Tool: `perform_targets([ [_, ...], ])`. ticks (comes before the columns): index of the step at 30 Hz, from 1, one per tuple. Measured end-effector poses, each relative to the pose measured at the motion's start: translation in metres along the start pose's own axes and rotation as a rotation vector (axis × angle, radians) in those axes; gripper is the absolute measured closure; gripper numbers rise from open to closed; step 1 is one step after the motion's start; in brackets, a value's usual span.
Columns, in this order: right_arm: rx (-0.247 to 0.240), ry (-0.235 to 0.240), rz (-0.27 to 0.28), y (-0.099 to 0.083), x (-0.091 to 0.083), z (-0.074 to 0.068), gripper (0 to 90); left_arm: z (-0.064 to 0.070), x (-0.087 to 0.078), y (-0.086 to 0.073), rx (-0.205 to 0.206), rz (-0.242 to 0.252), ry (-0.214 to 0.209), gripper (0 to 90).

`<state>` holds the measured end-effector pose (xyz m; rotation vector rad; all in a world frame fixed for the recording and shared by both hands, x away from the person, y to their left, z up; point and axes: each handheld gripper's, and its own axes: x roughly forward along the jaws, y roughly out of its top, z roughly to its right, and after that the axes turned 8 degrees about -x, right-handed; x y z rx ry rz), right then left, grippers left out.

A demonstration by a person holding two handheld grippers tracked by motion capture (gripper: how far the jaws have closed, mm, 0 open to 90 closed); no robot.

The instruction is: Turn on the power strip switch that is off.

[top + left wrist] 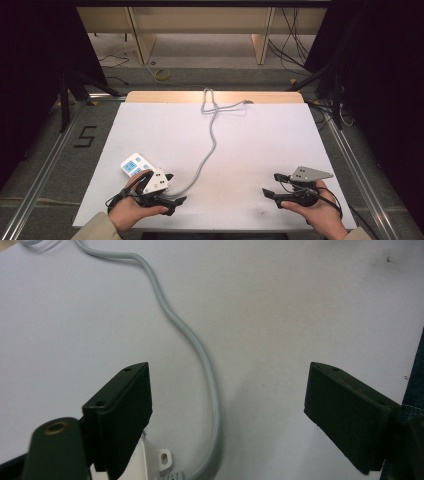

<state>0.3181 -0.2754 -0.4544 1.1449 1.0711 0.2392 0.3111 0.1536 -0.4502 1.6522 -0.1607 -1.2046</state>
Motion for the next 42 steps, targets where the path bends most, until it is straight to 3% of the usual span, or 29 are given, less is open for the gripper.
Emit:
perform_targets([
  [5,-0.002,-0.005,-0.001,0.000,0.000,0.000,29.2,-0.003,-0.003,0.001,-0.025,0.020,0.018,22.4],
  [11,-0.005,-0.006,-0.002,0.000,0.000,0.000,29.2,-0.004,-0.006,0.003,-0.038,0.027,0.044,32.1],
  [26,-0.001,-0.008,-0.011,-0.001,0.001,0.001,29.3,-0.013,-0.016,0.006,-0.073,0.036,0.122,75.2],
  [42,0.002,-0.009,-0.014,-0.001,0.002,0.003,29.4,-0.015,-0.019,0.006,-0.080,0.035,0.134,82.0],
])
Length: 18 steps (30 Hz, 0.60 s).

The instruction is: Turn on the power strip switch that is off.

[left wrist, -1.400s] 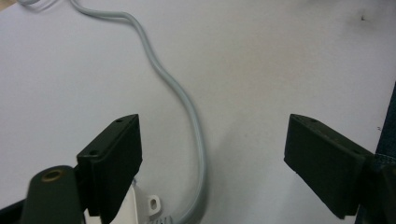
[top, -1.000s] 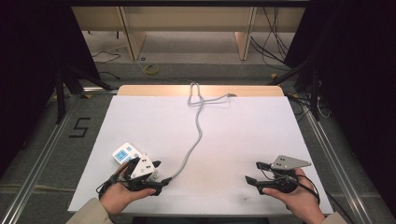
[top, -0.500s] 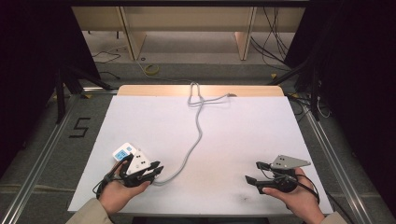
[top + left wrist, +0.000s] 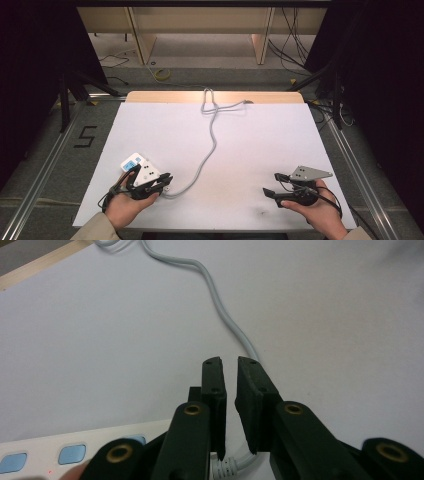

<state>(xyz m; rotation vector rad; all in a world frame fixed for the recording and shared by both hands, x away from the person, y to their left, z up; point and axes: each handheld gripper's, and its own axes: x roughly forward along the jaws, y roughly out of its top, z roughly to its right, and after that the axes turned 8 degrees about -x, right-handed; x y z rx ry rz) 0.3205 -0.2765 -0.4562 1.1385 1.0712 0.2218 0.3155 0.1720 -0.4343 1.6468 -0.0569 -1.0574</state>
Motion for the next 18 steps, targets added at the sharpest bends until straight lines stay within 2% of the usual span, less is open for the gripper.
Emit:
perform_targets([
  [4,-0.002,0.000,0.004,0.000,0.000,0.000,29.4,0.000,0.000,0.000,0.004,-0.002,0.006,84.2],
  [9,-0.002,0.000,0.003,0.000,0.000,0.000,29.4,-0.006,0.000,-0.001,-0.005,-0.031,0.030,89.4],
  [18,-0.004,-0.001,0.001,0.000,-0.001,0.000,29.4,-0.013,0.001,0.001,0.006,-0.060,0.067,89.7],
])
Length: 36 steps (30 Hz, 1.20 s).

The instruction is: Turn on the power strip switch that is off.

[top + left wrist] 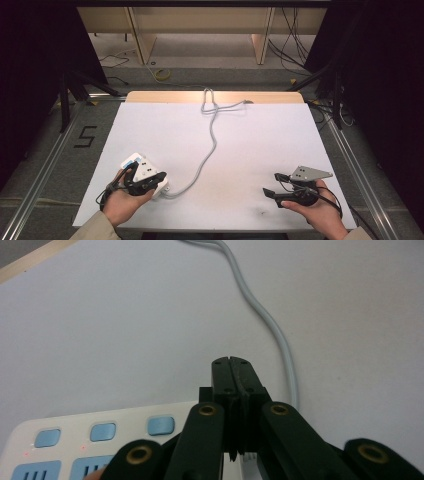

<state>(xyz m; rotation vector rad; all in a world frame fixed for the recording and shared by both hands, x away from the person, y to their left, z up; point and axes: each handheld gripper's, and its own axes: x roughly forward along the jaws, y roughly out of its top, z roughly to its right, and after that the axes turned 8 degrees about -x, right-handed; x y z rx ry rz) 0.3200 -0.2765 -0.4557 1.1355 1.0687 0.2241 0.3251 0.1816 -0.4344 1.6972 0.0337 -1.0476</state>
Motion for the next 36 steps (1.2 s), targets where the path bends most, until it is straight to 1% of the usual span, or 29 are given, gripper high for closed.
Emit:
perform_targets([
  [3,0.000,0.000,0.000,0.000,0.000,0.000,29.4,-0.004,0.001,0.000,0.004,-0.005,0.017,89.7],
  [9,0.003,0.001,-0.001,0.000,0.001,0.000,29.4,-0.008,0.001,0.000,0.004,-0.014,0.029,89.8],
  [11,0.005,0.001,-0.001,0.000,0.001,0.000,29.4,-0.011,0.000,0.000,-0.002,-0.015,0.036,89.8],
  [16,0.002,-0.002,-0.001,0.000,0.001,0.000,29.4,-0.014,0.002,0.000,-0.015,-0.021,0.039,89.8],
  [22,0.000,0.001,0.000,0.000,0.001,0.000,29.4,-0.016,0.002,0.001,-0.014,-0.031,0.048,89.8],
  [29,-0.001,0.002,-0.005,0.000,0.001,0.000,29.4,-0.022,0.005,0.001,-0.029,-0.036,0.055,89.8],
  [36,0.000,0.004,-0.005,0.000,0.002,-0.001,29.4,-0.026,0.006,0.001,-0.030,-0.046,0.063,89.8],
])
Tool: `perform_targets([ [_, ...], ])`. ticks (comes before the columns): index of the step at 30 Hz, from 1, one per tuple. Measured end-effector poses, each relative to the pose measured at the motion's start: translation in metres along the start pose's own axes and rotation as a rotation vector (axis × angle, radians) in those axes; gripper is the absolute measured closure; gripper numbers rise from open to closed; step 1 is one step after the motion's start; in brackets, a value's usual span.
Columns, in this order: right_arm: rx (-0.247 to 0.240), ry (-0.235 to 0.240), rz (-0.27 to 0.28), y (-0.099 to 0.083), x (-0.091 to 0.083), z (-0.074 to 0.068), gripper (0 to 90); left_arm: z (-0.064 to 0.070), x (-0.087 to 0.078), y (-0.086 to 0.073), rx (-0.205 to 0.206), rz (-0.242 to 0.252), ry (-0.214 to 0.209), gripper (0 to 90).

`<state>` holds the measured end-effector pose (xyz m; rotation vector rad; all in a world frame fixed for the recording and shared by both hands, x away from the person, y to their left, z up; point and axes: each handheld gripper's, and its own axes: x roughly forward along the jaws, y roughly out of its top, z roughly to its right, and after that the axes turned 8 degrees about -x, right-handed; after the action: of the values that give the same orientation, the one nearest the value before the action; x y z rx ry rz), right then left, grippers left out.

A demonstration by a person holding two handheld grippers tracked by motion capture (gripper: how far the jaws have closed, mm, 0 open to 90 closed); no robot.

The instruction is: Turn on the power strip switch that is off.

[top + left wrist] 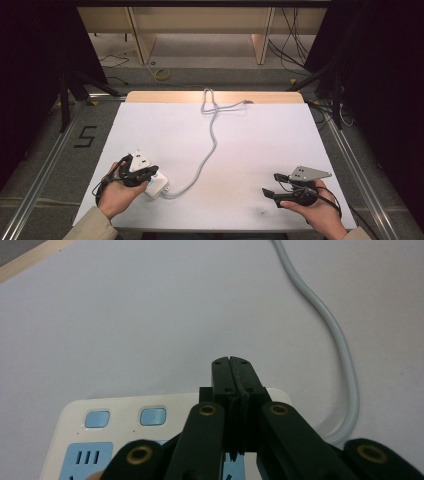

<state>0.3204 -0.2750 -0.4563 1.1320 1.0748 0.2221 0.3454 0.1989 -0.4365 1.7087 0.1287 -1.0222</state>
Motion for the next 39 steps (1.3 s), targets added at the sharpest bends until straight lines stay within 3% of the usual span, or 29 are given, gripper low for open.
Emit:
perform_targets([
  [39,0.002,0.007,-0.003,0.0001,0.0018,-0.0003,29.4,-0.0092,0.0009,0.0003,-0.019,-0.049,0.009,89.9],
])
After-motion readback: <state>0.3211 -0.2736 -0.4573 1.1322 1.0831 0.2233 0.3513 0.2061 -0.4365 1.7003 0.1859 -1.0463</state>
